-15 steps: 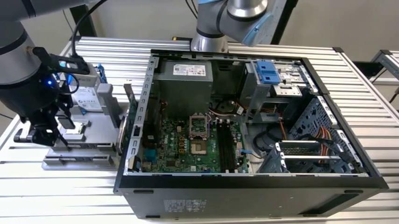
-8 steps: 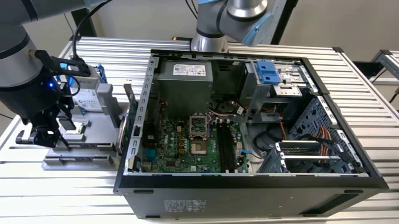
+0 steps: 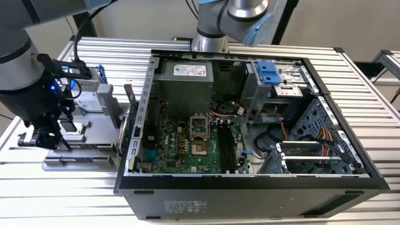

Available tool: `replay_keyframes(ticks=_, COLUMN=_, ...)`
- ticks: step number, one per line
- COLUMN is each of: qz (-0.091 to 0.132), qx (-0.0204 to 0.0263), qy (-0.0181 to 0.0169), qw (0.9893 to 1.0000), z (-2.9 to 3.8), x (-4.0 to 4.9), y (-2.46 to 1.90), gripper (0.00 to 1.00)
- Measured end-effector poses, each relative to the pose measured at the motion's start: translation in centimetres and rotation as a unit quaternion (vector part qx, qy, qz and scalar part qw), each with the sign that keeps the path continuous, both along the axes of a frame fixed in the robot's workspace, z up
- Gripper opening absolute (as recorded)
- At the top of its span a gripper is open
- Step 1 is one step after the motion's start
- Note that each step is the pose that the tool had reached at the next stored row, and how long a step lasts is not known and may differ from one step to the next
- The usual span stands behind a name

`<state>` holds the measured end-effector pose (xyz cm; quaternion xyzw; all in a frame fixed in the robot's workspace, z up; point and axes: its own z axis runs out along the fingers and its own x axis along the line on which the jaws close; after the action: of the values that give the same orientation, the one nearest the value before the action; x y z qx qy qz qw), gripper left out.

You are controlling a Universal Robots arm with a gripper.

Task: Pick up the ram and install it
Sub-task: 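Pick up the ram and move it above insertion slot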

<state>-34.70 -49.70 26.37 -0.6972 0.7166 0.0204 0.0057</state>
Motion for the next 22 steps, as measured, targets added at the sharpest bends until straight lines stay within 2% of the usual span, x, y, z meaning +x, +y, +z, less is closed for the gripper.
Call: replay_keyframes(ticks=22, qz=0.001, qx=0.0000, qy=0.0000, qw=1.0000, z=-1.22, x=0.00, y=0.00, gripper=1.00)
